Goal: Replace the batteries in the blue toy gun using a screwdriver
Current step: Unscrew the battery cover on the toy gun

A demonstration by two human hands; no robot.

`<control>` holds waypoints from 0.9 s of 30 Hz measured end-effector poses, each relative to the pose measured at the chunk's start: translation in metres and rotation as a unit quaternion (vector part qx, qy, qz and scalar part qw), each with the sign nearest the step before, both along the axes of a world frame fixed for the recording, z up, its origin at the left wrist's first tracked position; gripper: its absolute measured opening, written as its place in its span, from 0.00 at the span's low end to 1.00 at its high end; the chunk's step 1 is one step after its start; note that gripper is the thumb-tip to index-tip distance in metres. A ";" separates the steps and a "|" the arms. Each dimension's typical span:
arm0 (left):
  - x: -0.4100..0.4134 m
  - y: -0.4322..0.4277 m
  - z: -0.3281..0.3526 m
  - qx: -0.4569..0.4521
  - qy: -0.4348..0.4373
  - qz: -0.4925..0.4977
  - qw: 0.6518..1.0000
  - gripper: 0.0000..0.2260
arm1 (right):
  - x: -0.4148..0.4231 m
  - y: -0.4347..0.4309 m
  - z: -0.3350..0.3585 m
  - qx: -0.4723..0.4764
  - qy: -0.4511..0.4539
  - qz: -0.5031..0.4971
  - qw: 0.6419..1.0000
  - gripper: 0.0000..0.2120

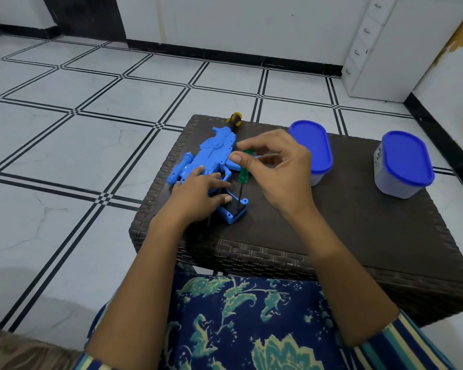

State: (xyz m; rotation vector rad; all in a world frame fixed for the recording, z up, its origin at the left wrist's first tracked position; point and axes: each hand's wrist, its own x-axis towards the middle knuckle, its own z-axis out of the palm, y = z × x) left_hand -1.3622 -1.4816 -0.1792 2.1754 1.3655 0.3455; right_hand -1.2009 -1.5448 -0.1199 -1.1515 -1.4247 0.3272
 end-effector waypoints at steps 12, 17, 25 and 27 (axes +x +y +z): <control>0.000 -0.001 0.000 0.003 -0.004 0.004 1.000 0.18 | -0.003 -0.001 -0.001 0.008 -0.005 -0.015 1.000 0.12; 0.000 -0.001 0.001 0.001 -0.003 0.004 1.000 0.18 | 0.002 0.000 -0.002 -0.016 -0.034 -0.014 0.999 0.08; 0.000 -0.002 0.002 0.000 -0.005 0.004 1.000 0.18 | -0.001 -0.001 -0.002 -0.021 -0.004 0.014 1.000 0.06; -0.001 -0.002 0.002 0.001 -0.006 0.004 1.000 0.18 | 0.000 -0.002 -0.001 -0.044 0.004 0.036 0.998 0.09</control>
